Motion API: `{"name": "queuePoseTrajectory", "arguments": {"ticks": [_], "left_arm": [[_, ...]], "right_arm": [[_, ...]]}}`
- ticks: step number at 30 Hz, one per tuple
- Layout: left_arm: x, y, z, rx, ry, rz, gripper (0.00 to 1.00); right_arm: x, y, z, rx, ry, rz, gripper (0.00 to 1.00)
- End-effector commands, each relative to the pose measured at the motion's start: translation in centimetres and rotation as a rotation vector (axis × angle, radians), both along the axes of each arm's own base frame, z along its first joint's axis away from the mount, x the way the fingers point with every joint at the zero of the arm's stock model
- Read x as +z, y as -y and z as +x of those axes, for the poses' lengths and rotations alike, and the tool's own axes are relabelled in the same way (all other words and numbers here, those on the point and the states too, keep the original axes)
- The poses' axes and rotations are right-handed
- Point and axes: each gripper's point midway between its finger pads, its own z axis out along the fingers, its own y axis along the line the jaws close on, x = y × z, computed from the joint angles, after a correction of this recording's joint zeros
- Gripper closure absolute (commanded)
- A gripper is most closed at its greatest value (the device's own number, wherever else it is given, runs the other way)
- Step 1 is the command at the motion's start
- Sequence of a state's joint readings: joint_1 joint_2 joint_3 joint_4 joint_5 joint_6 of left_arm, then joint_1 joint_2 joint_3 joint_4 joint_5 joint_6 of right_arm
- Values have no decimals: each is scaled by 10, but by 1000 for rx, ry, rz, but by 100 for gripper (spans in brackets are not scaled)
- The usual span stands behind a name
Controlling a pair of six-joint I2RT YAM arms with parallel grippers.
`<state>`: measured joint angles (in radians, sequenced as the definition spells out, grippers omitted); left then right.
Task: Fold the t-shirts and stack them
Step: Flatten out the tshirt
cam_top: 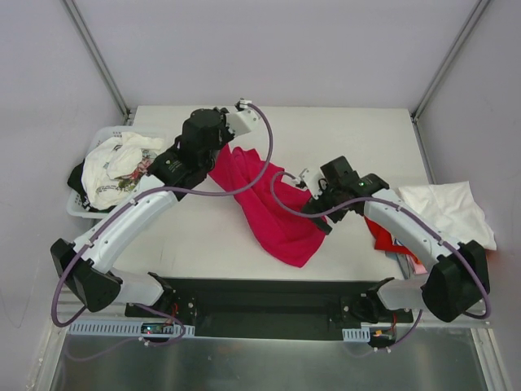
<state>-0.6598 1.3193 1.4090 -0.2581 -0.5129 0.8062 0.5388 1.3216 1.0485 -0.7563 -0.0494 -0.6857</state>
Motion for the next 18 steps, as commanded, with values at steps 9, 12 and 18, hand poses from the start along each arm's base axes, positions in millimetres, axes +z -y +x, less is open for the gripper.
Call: {"name": "queuePoseTrajectory", "arguments": {"ticks": [9, 12, 18], "left_arm": [[161, -23, 26, 144, 496, -72, 100], [187, -26, 31, 195, 586, -19, 100], [173, -19, 43, 206, 562, 54, 100]], "right_arm": [[-40, -9, -13, 93, -32, -117, 1], [-45, -11, -13, 97, -35, -141, 1], [-46, -11, -7, 87, -5, -164, 1]]}}
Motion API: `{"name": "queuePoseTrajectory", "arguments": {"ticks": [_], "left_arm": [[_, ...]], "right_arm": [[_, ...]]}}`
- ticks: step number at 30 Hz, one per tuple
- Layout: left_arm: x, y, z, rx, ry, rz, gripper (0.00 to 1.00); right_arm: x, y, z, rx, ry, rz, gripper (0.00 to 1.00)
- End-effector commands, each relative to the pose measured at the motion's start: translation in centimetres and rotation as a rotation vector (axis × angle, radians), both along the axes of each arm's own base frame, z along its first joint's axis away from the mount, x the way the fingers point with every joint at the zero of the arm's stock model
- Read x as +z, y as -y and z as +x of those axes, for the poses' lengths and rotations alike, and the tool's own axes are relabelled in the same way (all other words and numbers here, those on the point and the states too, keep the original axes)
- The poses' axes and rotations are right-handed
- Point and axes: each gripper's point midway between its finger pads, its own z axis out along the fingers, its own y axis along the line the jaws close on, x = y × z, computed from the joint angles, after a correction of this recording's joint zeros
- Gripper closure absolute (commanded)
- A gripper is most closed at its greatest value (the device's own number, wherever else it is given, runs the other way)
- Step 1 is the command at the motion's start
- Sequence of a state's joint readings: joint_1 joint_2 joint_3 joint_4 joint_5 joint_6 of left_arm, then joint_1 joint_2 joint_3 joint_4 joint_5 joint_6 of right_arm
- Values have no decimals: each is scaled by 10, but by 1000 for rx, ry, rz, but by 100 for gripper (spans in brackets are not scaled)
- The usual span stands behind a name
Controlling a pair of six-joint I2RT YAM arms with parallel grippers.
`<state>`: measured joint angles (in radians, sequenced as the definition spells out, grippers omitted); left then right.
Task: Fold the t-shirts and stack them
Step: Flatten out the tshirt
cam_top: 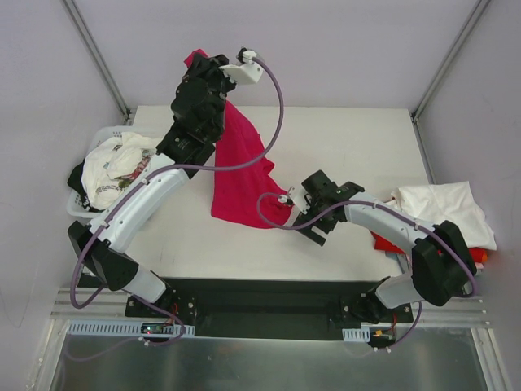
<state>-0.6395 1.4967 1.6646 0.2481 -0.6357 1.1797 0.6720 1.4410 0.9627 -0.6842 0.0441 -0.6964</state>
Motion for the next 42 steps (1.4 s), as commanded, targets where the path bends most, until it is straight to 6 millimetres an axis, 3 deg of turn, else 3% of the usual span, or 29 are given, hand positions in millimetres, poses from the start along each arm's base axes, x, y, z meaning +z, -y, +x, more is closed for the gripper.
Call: {"name": "queuePoseTrajectory", "arguments": {"ticks": [1, 14, 20, 24, 26, 31, 35, 42], "left_arm": [[14, -13, -2, 71, 63, 19, 100], [-47, 2, 2, 33, -37, 84, 100], [-77, 7, 6, 13, -86, 54, 100], [-110, 8, 6, 5, -167, 67, 100], [-115, 7, 9, 15, -165, 89, 100], [-117, -3, 27, 54, -147, 101, 100], [-119, -7, 43, 74, -145, 102, 100], [-147, -11, 79, 116, -214, 95, 95]], "right_arm": [[6, 0, 10, -19, 60, -8, 1], [19, -13, 12, 19, 86, 37, 1], [28, -28, 33, 43, 154, 28, 1], [42, -33, 52, 25, 223, 22, 1], [44, -35, 54, 28, 230, 30, 1], [44, -41, 62, 30, 229, 16, 1], [55, -51, 70, 38, 240, 41, 1], [61, -77, 81, 92, 230, 55, 1]]}}
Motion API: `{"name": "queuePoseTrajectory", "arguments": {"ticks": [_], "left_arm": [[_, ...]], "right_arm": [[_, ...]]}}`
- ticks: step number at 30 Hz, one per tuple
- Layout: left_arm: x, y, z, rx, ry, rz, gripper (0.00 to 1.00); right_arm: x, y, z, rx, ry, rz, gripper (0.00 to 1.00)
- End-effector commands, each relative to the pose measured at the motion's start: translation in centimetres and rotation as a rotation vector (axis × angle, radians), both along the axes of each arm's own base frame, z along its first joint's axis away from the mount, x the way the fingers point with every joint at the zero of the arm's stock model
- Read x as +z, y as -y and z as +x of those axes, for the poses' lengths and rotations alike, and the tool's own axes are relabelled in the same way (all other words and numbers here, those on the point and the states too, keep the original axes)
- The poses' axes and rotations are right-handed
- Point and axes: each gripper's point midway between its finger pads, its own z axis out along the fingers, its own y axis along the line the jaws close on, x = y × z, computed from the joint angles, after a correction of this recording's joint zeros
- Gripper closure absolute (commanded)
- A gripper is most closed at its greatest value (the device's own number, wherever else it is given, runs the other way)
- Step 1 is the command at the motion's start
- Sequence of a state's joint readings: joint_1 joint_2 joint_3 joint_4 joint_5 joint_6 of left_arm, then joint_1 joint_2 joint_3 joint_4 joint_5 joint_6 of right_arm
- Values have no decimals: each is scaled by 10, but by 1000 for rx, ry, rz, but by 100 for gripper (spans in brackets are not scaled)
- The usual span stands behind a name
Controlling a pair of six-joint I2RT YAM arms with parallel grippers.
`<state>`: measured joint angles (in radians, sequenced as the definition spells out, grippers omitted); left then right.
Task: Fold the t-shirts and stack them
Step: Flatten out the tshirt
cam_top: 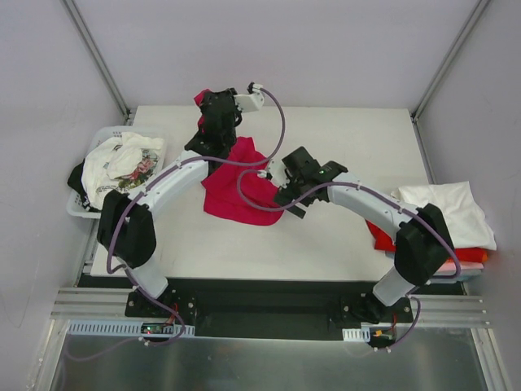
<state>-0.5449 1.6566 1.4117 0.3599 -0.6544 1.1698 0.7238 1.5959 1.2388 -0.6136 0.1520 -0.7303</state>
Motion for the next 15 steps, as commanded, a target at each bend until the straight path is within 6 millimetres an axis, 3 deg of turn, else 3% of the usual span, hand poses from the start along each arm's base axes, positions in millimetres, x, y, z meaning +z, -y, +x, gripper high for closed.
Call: {"name": "queuePoseTrajectory", "arguments": {"ticks": [1, 5, 10, 13, 14, 15], "left_arm": [[7, 1, 19, 9, 29, -71, 95], [-13, -1, 31, 17, -33, -110, 92], [-39, -1, 37, 9, -107, -164, 78], [-51, -1, 39, 2, -143, -189, 74], [-55, 0, 39, 1, -153, -196, 73], [-58, 2, 39, -9, -164, -204, 72]], "right_arm": [[12, -25, 5, 71, 8, 4, 1], [1, -46, 6, 127, -10, -22, 1], [-4, -76, 7, 201, -8, -52, 1], [-19, -91, 6, 230, -61, -67, 1], [-10, -100, 13, 230, -44, -50, 1], [-18, -104, 15, 233, -56, -59, 1]]}}
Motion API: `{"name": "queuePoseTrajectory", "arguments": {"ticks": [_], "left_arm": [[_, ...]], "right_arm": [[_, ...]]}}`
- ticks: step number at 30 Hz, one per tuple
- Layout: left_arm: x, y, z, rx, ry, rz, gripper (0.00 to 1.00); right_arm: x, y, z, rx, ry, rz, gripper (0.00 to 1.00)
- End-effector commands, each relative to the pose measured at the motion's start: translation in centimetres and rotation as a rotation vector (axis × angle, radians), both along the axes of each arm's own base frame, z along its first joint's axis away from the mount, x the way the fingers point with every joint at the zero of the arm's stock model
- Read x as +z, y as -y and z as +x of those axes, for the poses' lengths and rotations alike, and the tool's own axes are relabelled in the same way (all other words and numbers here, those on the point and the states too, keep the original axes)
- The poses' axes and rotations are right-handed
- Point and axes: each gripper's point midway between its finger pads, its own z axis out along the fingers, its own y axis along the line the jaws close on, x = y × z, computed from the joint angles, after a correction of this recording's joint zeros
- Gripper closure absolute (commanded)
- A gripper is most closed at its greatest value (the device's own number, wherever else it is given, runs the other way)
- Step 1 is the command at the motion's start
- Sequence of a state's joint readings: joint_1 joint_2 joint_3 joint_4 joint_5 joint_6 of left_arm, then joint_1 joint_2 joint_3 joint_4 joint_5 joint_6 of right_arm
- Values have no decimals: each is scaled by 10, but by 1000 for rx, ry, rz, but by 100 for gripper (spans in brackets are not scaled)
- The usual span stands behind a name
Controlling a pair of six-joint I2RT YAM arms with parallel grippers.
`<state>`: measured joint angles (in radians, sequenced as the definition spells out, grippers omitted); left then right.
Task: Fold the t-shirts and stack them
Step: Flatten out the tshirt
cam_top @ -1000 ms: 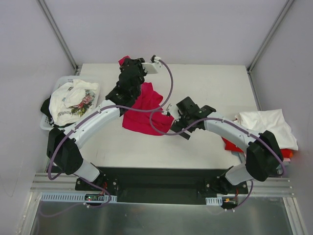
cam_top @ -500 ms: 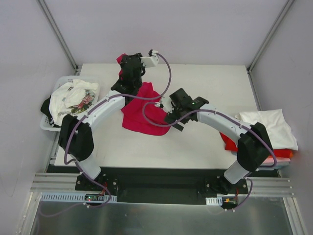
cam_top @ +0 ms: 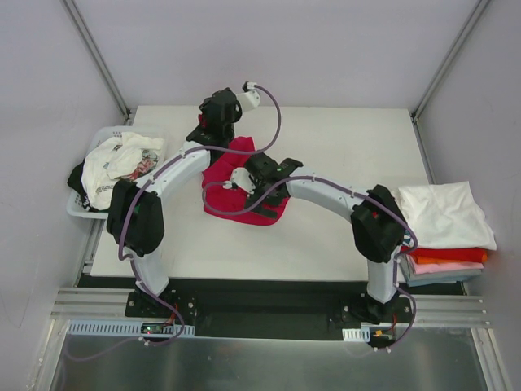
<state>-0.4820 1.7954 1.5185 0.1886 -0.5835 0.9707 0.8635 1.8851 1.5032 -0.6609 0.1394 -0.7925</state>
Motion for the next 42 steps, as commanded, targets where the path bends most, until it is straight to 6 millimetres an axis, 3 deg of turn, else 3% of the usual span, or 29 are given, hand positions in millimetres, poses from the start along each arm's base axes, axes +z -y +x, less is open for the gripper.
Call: {"name": "queuePoseTrajectory", "arguments": {"ticks": [1, 3, 9, 19, 27, 36, 42], "left_arm": [[-2, 5, 2, -13, -23, -114, 68], [-6, 7, 0, -17, -39, -131, 62], [-15, 4, -7, -8, -56, -148, 46], [-12, -4, -27, 1, -57, -141, 22], [4, -5, -46, -20, -30, -155, 19], [-6, -8, -51, -18, -51, -138, 19], [-6, -10, -56, -19, -52, -136, 19]], "right_arm": [[6, -26, 10, 38, -11, 14, 1], [11, -39, 14, 57, 0, 34, 1], [-3, -66, 6, 105, -18, 21, 1], [-50, -60, -4, 121, -62, -52, 1], [-53, -52, 8, 136, -42, -68, 1], [-62, -48, 21, 122, -60, -66, 1], [-79, -39, 14, 124, -134, -73, 1]]}}
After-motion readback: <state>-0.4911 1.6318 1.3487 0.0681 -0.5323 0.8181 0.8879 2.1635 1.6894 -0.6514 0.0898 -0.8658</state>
